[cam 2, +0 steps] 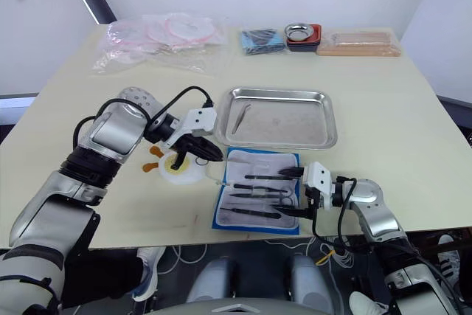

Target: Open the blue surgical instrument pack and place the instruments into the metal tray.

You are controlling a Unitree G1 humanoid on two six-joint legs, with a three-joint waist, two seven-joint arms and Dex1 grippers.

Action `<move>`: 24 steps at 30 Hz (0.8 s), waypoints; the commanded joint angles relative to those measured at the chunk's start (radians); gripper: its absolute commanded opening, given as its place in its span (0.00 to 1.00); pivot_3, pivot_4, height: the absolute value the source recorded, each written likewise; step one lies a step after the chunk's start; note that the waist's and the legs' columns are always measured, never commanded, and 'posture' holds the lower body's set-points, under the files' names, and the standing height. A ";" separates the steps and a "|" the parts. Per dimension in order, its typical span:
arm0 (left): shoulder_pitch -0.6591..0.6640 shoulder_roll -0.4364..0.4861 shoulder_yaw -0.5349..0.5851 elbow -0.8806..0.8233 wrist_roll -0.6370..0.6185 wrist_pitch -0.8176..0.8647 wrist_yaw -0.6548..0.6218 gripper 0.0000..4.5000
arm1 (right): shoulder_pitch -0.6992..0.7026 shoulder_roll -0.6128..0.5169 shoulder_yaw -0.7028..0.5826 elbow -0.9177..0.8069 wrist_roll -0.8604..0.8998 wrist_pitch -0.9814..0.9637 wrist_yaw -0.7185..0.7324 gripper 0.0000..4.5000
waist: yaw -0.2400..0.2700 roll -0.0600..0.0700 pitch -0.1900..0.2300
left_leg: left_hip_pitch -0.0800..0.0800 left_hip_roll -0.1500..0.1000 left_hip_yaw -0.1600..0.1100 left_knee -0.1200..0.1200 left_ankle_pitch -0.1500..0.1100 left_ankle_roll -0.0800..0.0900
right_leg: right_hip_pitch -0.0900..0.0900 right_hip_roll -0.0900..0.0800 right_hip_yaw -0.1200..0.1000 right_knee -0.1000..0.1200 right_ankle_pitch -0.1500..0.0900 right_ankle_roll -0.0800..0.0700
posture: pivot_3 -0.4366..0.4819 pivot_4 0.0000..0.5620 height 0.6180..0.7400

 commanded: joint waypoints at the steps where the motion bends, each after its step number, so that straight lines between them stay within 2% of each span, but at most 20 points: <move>1: -0.027 0.012 0.076 -0.038 -0.074 0.064 -0.029 0.00 | 0.057 0.007 0.076 0.112 -0.084 0.042 -0.009 1.00 | 0.000 -0.001 0.000 | 0.000 0.000 0.000 0.000 0.000 0.000 | 0.000 0.000 0.000 0.000 0.000 0.000 | 0.48 0.27 1.00; 4: -0.030 -0.028 0.130 -0.047 -0.129 0.137 0.033 0.00 | 0.057 0.008 0.075 0.113 -0.085 0.041 -0.008 1.00 | 0.000 -0.001 -0.001 | 0.000 0.001 0.000 0.000 0.000 0.000 | 0.000 0.001 0.000 0.000 0.000 0.000 | 0.48 0.27 1.00; 10: -0.030 -0.216 0.287 -0.097 -0.205 0.356 0.345 0.00 | 0.049 0.004 0.072 0.121 -0.085 0.040 -0.002 1.00 | 0.001 -0.004 -0.002 | 0.000 0.001 -0.001 0.000 0.000 0.000 | 0.000 0.001 -0.001 0.000 0.000 0.000 | 0.48 0.27 1.00; 13: -0.018 -0.290 0.330 -0.134 -0.215 0.439 0.478 0.00 | 0.049 0.001 0.070 0.121 -0.085 0.040 0.000 1.00 | -0.001 -0.004 -0.002 | 0.000 0.001 -0.001 0.000 0.000 0.000 | 0.000 0.001 0.000 0.000 0.000 0.000 | 0.48 0.27 1.00; 20: 0.055 -0.485 0.413 -0.217 -0.191 0.505 0.853 0.00 | 0.058 0.005 0.068 0.110 -0.083 0.043 -0.007 1.00 | -0.001 -0.004 -0.002 | 0.002 0.000 -0.001 -0.001 0.000 0.000 | 0.002 0.002 0.000 0.000 0.002 0.001 | 0.48 0.27 1.00; 24: 0.104 -0.535 0.390 -0.218 -0.126 0.448 1.016 0.00 | 0.067 0.004 0.071 0.107 -0.084 0.042 -0.008 1.00 | -0.001 -0.004 -0.002 | 0.002 0.000 -0.001 -0.002 0.000 0.000 | 0.002 0.001 0.000 0.000 0.002 0.001 | 0.48 0.27 1.00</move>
